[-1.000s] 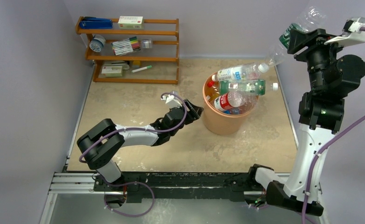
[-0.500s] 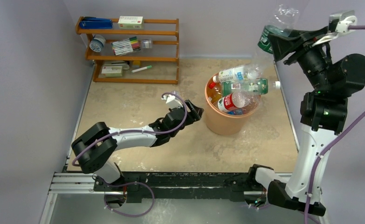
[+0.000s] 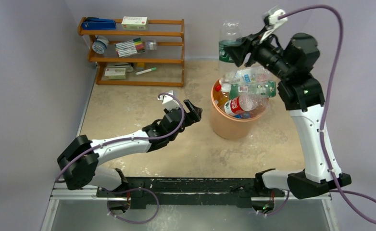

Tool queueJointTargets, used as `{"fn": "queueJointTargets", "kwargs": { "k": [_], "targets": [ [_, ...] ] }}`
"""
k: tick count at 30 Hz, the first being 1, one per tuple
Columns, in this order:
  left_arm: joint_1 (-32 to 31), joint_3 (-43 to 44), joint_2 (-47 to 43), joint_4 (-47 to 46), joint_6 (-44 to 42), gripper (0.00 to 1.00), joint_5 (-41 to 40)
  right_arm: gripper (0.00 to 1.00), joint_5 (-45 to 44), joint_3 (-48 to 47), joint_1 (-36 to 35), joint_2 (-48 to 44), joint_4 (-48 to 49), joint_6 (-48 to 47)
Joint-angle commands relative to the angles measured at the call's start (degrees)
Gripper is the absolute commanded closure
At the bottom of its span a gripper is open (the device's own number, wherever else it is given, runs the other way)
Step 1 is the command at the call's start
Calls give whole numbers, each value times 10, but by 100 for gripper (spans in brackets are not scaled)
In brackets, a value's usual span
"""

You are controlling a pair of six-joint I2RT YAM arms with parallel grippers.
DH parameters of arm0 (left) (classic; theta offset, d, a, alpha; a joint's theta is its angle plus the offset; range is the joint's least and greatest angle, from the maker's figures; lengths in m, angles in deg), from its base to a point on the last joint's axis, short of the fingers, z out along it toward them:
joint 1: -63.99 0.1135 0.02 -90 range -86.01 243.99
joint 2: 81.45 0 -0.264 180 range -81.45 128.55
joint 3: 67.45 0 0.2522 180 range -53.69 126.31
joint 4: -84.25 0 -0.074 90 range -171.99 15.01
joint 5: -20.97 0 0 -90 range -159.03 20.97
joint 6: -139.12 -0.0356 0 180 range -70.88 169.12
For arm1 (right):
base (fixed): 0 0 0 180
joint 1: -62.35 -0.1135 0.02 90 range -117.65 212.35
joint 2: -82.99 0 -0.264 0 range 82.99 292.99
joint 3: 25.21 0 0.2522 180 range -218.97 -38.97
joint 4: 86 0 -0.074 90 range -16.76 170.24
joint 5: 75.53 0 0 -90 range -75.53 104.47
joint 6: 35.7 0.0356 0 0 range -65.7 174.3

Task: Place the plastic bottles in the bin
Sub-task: Place the plastic bottle in the trash bin.

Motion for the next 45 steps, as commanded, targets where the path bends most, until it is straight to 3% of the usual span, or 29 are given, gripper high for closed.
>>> {"fn": "queueJointTargets", "kwargs": {
  "k": [1, 9, 18, 31, 45],
  "targets": [
    [-1, 2, -62, 48, -29, 24, -48, 45, -98, 35, -61, -18, 25, -42],
    [0, 3, -95, 76, -41, 23, -74, 45, -197, 128, -130, -36, 77, -63],
    [11, 28, -88, 69, -49, 24, -67, 45, -294, 226, -160, -73, 147, -85],
    [13, 55, -71, 65, -53, 24, -63, 45, -366, 288, -180, -92, 223, -117],
    [13, 55, -75, 63, -57, 25, -68, 45, -533, 399, -273, -99, 341, -156]
  ]
}}
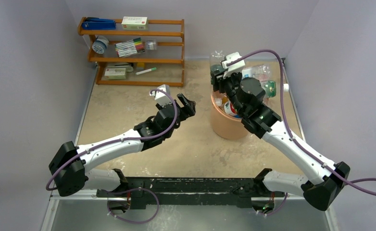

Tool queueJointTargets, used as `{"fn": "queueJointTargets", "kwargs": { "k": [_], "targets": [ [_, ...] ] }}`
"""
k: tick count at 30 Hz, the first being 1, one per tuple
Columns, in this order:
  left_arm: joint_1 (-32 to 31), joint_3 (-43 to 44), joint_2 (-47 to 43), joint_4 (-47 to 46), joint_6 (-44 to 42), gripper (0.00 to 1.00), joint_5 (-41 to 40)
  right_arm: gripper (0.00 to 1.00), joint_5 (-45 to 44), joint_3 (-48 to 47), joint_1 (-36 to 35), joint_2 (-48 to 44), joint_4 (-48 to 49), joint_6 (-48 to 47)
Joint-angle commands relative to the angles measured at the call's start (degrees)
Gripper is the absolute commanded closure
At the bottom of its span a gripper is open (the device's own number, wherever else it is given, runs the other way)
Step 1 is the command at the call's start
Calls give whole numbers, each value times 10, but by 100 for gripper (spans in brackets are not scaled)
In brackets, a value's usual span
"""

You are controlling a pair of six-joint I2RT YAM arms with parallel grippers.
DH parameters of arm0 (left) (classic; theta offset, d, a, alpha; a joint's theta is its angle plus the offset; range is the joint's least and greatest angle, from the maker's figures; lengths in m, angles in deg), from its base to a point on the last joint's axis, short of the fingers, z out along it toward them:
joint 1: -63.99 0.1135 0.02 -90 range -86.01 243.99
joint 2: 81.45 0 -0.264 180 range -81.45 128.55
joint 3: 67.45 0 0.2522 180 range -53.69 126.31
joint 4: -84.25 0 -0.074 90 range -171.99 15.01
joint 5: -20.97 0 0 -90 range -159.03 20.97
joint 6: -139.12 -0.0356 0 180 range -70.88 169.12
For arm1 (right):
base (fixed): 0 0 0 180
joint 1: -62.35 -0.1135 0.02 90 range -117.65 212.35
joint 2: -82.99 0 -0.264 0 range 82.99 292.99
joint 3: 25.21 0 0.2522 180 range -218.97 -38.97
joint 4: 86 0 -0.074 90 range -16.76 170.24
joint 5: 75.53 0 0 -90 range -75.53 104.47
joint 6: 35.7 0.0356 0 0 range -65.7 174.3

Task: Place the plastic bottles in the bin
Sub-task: Place the plastic bottle in the trash bin.

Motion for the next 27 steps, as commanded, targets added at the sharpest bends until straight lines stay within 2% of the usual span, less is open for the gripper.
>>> {"fn": "queueJointTargets", "kwargs": {
  "k": [1, 10, 27],
  "targets": [
    [2, 22, -7, -23, -15, 25, -6, 45, -83, 17, -25, -16, 66, -12],
    [2, 17, -9, -26, -14, 25, -8, 46, -129, 39, -46, -16, 58, -5],
    [2, 13, -14, -29, -14, 25, -8, 46, -138, 76, -53, -17, 58, 12]
  ]
}}
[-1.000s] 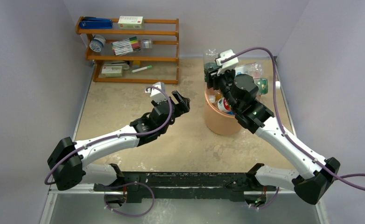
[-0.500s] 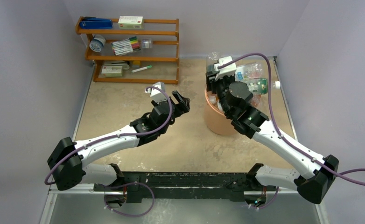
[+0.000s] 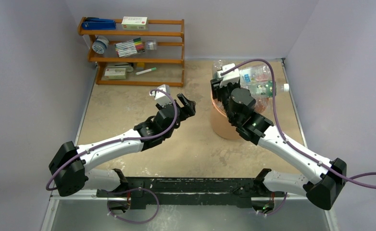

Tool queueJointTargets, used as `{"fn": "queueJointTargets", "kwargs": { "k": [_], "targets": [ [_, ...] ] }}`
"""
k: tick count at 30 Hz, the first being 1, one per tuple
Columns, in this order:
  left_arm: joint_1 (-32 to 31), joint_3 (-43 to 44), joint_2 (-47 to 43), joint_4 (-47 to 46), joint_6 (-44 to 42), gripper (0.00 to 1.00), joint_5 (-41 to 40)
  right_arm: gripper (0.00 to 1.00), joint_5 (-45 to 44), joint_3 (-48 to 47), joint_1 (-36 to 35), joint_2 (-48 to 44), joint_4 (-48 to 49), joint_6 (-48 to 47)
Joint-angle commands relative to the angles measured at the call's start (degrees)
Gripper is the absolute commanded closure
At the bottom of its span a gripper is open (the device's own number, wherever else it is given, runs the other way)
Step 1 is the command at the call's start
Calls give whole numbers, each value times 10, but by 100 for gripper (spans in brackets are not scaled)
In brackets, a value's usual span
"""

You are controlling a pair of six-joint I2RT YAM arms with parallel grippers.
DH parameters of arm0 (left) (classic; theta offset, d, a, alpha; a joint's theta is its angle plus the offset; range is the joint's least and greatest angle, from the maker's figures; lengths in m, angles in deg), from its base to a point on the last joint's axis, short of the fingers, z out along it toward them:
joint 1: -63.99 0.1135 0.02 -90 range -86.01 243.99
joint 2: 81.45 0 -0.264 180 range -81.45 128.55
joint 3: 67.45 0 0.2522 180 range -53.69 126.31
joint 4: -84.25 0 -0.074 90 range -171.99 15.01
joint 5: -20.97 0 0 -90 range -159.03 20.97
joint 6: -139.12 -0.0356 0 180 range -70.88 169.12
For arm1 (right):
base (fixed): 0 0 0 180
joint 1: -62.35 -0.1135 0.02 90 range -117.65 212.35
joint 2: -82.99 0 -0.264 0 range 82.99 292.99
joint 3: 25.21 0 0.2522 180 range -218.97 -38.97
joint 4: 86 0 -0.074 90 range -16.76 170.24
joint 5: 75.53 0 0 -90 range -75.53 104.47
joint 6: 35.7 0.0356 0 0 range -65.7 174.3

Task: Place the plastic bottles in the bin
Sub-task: Place the plastic bottle in the trash bin, then adjust the trash bin at the center of the board.

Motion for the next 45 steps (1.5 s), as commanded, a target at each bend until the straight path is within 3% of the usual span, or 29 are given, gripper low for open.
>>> {"fn": "queueJointTargets", "kwargs": {
  "k": [1, 6, 13, 27, 33, 38, 42, 45],
  "targets": [
    [2, 13, -13, -29, -14, 25, -7, 46, -6, 0, -6, -9, 17, 16],
    [2, 13, -14, -27, -13, 25, -6, 43, -4, -1, -6, -15, 13, 19],
    [2, 12, -17, -25, -14, 25, -7, 23, -8, -22, -6, -31, 1, 20],
    [2, 11, -22, -21, -14, 25, -10, 16, 5, -68, -6, -76, -31, 40],
    [2, 6, -26, -21, -12, 25, -10, 10, 12, -136, -6, -90, -96, 80],
    [2, 6, -28, -21, -12, 25, -10, 3, -68, -224, -5, -59, -171, 81],
    [2, 2, -30, -20, -10, 25, -10, 0, -44, -280, 52, -50, -216, 103],
    [2, -1, -33, -20, -8, 25, -9, 0, 47, -326, 181, -26, -271, 137]
  ]
}}
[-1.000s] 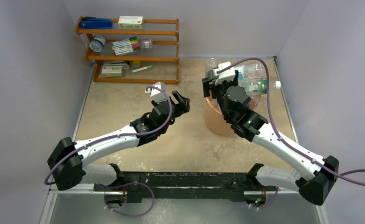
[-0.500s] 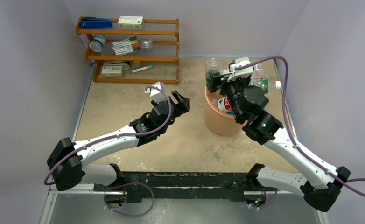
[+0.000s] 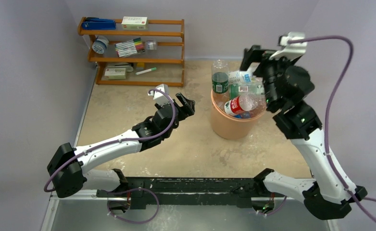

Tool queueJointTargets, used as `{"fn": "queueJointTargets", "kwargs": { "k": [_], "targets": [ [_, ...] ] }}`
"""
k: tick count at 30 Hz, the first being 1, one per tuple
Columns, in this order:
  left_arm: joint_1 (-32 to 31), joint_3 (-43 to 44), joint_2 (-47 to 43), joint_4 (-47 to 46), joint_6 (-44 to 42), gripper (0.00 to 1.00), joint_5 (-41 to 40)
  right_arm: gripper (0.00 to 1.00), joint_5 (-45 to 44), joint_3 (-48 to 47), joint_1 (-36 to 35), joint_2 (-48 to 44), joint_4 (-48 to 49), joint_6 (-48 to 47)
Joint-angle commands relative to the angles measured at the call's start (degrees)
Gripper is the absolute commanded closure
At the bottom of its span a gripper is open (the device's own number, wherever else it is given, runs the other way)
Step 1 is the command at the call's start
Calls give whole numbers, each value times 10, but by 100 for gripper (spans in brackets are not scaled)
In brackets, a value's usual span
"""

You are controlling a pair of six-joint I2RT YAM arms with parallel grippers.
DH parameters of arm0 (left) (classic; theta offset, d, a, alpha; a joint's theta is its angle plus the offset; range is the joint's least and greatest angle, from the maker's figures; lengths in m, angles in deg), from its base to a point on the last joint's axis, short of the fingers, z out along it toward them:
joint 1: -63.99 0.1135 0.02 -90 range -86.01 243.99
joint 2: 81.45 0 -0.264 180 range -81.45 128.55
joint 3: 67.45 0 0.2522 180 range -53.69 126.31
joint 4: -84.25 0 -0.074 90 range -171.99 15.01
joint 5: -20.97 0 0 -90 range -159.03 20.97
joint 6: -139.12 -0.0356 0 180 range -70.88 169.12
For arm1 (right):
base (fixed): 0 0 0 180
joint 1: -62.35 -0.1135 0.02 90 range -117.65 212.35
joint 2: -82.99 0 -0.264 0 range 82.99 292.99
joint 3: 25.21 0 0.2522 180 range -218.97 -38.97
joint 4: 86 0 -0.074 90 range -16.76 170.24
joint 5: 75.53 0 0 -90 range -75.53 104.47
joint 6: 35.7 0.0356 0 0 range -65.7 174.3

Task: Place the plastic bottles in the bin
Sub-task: Adjust the trash bin at the center of the board.

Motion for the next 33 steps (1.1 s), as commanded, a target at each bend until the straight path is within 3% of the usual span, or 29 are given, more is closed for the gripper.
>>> {"fn": "queueJointTargets", "kwargs": {
  "k": [1, 11, 17, 33],
  "targets": [
    [2, -2, -22, -21, -8, 25, -8, 0, 91, -69, 146, 31, -77, 52],
    [2, -12, -54, 1, -11, 25, -11, 0, 216, -128, 410, 77, -148, 129],
    [2, -11, -59, 17, -16, 25, -11, 0, 397, -100, 613, 80, -156, 164],
    [3, 1, -30, 52, -15, 25, 7, 0, 350, 95, 725, 14, -106, 225]
  ]
}}
